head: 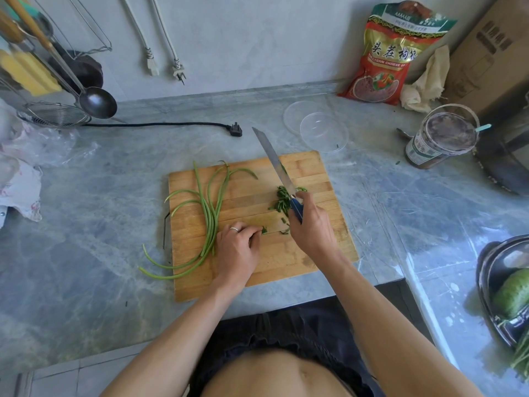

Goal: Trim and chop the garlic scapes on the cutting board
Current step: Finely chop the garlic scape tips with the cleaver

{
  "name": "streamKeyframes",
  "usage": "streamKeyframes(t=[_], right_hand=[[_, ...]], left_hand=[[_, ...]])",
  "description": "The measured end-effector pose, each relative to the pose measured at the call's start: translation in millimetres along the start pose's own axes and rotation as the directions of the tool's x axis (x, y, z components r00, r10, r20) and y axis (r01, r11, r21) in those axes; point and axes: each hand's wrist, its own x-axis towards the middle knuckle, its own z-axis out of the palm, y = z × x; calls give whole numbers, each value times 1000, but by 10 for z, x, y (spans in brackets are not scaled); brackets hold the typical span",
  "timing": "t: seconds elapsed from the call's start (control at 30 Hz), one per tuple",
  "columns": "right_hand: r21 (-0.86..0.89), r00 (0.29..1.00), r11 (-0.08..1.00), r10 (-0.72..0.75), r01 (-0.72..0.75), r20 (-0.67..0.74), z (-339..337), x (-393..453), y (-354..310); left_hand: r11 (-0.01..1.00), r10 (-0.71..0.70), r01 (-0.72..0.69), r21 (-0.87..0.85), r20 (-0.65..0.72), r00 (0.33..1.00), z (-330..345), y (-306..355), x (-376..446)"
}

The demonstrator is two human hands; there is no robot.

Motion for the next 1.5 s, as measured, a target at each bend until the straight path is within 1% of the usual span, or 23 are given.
streamKeyframes(t=[0.17,0.3,0.5,0.63,0.73,0.8,0.83,0.93,1.17,1.27,1.5], right_hand=[[58,998,997,47,-49,41,-115,58,-22],[85,996,993,76,-79,42,-183,93,-38],[127,993,985,110,-114,36,-254,51,-81],[211,992,970,109,-119,59,-305,-72,-126],[292,989,949,91,-122,117,-327,-215,-158],[375,978,912,101,-164,182,-332,-302,-189],[382,972,906,108,-182,207,-335,-344,-208],[315,967,935,86,-161,238,-315,-460,-214],[220,968,974,-5,-52,251,-299,-658,-194],[212,967,976,-4,-52,256,-298,-710,-176],[168,960,983,26,-76,279,-237,-843,-235]], left_hand=[[1000,8,-8,-14,13,1000,-12,27,39],[1000,2,-1,-31,34,999,-9,29,55],[999,18,-17,-46,27,999,-23,6,111],[998,35,-35,-53,5,999,-29,-11,122],[997,81,-80,11,-36,996,-8,-12,77],[992,115,-112,62,-55,992,4,-17,50],[989,132,-127,79,-62,989,5,-23,43],[985,152,-144,96,-76,985,-15,-23,20],[998,60,-59,18,-45,997,-36,49,38],[999,41,-41,-7,-50,998,-36,47,47],[997,-8,10,73,-30,1000,-13,35,-19]])
